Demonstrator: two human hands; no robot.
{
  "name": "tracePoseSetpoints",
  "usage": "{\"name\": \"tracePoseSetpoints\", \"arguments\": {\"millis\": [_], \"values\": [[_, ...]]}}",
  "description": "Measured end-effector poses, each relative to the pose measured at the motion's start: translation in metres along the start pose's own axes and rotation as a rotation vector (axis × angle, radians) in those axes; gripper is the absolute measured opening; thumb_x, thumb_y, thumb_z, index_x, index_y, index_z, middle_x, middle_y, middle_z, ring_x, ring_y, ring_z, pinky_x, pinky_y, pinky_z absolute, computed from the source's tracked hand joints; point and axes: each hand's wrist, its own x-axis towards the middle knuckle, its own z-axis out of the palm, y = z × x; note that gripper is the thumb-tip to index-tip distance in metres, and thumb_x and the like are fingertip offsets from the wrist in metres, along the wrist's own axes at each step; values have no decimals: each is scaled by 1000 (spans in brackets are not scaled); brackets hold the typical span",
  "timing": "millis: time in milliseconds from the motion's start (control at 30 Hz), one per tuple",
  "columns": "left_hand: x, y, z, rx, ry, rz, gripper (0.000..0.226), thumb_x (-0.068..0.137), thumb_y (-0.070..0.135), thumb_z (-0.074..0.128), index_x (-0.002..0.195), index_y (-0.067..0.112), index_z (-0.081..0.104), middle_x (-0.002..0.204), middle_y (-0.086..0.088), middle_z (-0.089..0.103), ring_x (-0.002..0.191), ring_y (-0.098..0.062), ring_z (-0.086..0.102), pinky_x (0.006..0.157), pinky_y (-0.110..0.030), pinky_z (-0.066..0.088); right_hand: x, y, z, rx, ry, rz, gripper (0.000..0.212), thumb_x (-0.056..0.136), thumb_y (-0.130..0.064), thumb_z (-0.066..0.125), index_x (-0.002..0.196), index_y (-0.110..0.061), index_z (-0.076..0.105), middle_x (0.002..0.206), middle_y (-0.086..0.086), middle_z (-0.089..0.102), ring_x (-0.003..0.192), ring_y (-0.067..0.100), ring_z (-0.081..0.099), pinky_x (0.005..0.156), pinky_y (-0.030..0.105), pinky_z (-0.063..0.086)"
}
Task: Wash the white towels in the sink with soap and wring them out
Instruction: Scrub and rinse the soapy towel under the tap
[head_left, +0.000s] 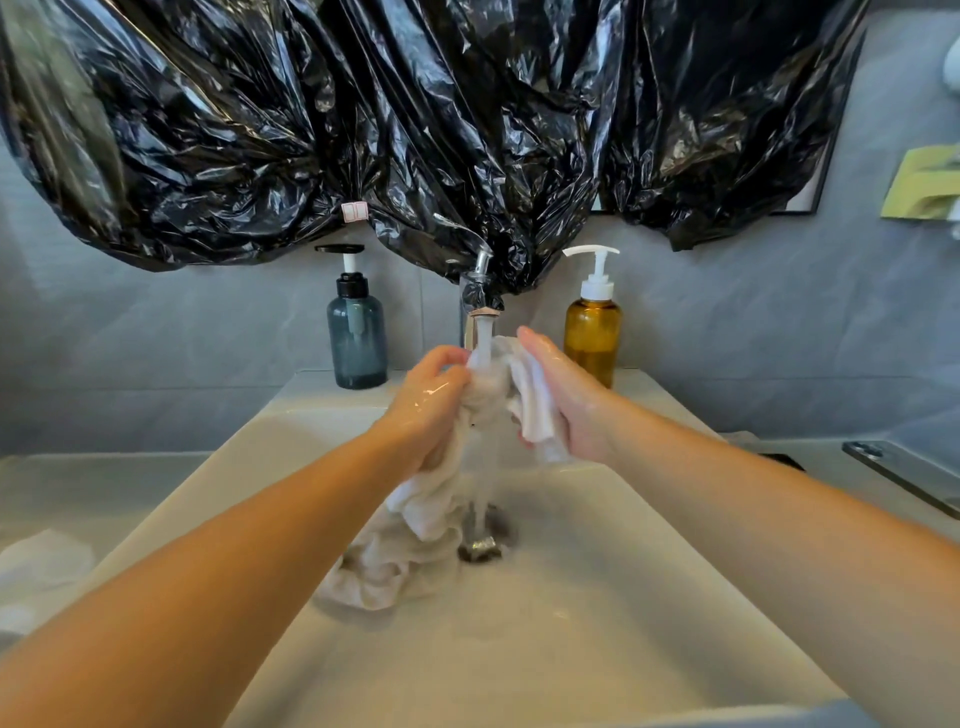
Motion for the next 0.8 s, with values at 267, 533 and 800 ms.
{"name": "tracePoseSetpoints", "arguments": {"millis": [267, 533, 800], "values": [[0, -3, 15, 46, 234, -118, 24, 102, 29, 40, 98, 14, 58, 108, -13, 64, 99, -32, 61, 88, -40, 50, 4, 28, 57, -52, 150, -34, 45, 86, -49, 63, 118, -18, 66, 109, 11, 72, 93, 26, 70, 82, 39, 59], [-4, -10, 17, 3, 147, -77, 30, 103, 32, 40, 86, 13, 58, 95, -17, 65, 90, -33, 64, 90, -51, 50, 6, 18, 40, -94, 262, -36, 41, 100, -47, 43, 114, -16, 66, 100, 10, 72, 93, 27, 69, 89, 39, 56], [41, -17, 16, 173, 163, -145, 37, 104, 34, 39, 107, 11, 67, 106, -18, 69, 101, -34, 65, 96, -45, 51, 40, 41, 37, 142, 65, 76, 39, 101, -45, 47, 109, -16, 71, 97, 9, 71, 92, 29, 68, 80, 39, 58]]}}
